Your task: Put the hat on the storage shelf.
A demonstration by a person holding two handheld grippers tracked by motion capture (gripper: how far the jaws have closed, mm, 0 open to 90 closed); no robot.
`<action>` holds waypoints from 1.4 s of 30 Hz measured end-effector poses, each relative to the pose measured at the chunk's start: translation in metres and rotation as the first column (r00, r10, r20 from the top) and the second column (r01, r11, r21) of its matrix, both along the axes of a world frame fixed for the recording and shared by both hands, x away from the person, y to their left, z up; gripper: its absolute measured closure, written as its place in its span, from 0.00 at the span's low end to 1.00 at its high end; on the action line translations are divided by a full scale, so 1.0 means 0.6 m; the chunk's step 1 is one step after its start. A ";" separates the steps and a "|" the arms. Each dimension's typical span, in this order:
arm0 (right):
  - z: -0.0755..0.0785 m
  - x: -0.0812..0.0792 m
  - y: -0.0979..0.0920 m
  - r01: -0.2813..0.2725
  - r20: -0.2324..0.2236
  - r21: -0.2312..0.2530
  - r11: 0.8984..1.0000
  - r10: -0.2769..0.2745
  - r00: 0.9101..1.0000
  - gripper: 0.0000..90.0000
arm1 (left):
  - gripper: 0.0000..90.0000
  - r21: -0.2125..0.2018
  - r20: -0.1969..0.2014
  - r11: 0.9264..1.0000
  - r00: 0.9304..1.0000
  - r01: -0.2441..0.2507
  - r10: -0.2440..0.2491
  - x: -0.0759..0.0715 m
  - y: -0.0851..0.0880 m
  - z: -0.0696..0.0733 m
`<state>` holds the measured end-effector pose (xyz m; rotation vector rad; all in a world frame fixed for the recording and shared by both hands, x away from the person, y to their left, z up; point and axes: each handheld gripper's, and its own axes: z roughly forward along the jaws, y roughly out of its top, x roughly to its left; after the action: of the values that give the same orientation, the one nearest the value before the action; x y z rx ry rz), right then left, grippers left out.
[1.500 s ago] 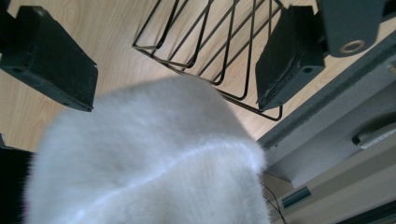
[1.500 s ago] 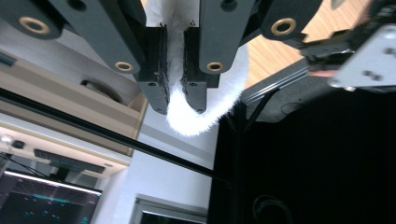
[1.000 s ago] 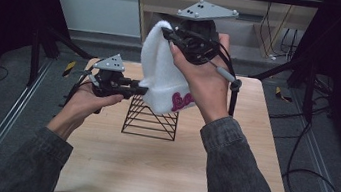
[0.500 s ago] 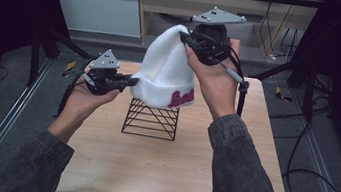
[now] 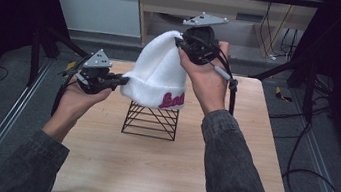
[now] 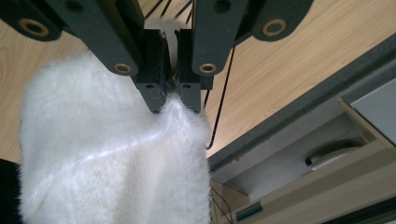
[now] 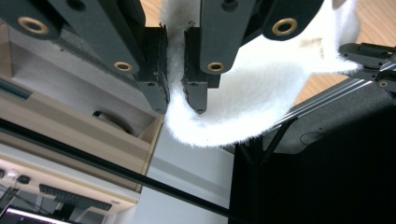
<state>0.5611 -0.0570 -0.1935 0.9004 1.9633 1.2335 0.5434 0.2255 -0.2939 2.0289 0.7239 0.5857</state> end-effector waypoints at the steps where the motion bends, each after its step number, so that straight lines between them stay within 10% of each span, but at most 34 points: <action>1: -0.002 0.003 0.001 0.001 -0.001 0.000 1.000 -0.001 1.000 0.92 | 0.94 -0.001 -0.001 1.000 1.000 -0.003 0.003 0.002 0.001 -0.002; 42: -0.055 0.032 0.008 -0.013 -0.018 0.020 1.000 0.014 1.000 0.92 | 0.94 -0.011 -0.015 0.999 0.999 -0.048 0.048 0.059 0.006 -0.052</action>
<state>0.5802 -0.0519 -0.2268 0.9125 1.9772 1.2587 0.5786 0.2289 -0.3251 2.0116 0.7850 0.5933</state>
